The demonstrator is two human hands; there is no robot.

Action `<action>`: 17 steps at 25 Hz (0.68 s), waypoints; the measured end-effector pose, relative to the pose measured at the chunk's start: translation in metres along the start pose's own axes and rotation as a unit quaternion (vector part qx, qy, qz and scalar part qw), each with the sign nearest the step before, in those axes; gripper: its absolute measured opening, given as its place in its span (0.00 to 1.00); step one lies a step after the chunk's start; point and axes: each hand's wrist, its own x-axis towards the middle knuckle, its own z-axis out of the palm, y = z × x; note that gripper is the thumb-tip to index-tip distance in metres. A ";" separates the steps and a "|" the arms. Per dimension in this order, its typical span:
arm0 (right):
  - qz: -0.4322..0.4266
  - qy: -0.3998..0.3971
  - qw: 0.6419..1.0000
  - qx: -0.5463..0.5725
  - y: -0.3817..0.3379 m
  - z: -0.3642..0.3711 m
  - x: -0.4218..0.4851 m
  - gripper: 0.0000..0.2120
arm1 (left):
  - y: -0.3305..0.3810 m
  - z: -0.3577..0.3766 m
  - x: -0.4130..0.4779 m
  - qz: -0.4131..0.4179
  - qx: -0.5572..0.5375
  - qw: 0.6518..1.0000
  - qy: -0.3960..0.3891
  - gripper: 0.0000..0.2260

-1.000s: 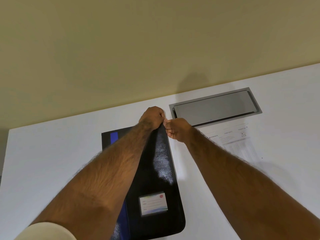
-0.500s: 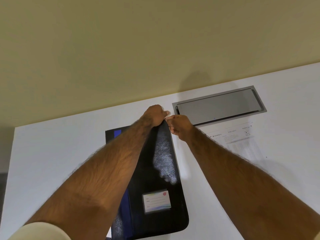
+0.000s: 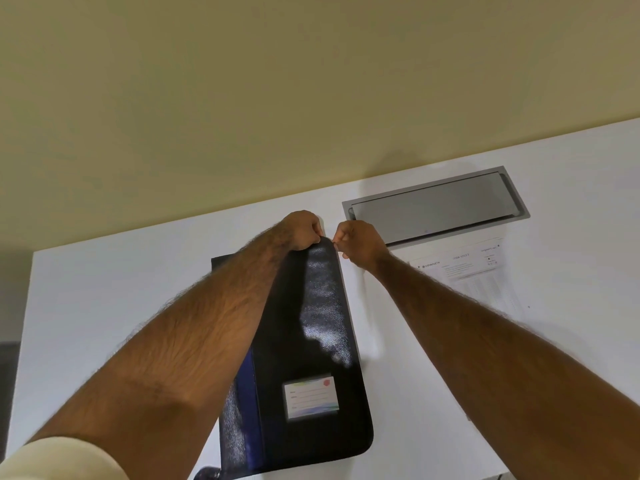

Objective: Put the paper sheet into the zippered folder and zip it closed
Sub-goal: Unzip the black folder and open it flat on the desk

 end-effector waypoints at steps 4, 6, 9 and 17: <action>0.025 0.011 0.999 0.024 0.013 0.003 -0.018 0.09 | 0.001 0.000 -0.002 0.004 0.005 1.000 -0.002 0.08; 0.024 0.006 0.999 0.024 0.020 0.004 -0.030 0.09 | 0.001 -0.001 -0.002 0.008 0.006 1.000 -0.003 0.08; 0.033 0.009 0.999 0.034 0.027 0.008 -0.054 0.11 | 0.002 -0.001 -0.003 0.006 -0.002 1.000 -0.002 0.08; 0.048 0.025 0.996 0.072 0.046 0.028 -0.125 0.12 | 0.004 0.009 -0.015 -0.003 0.034 0.999 0.026 0.08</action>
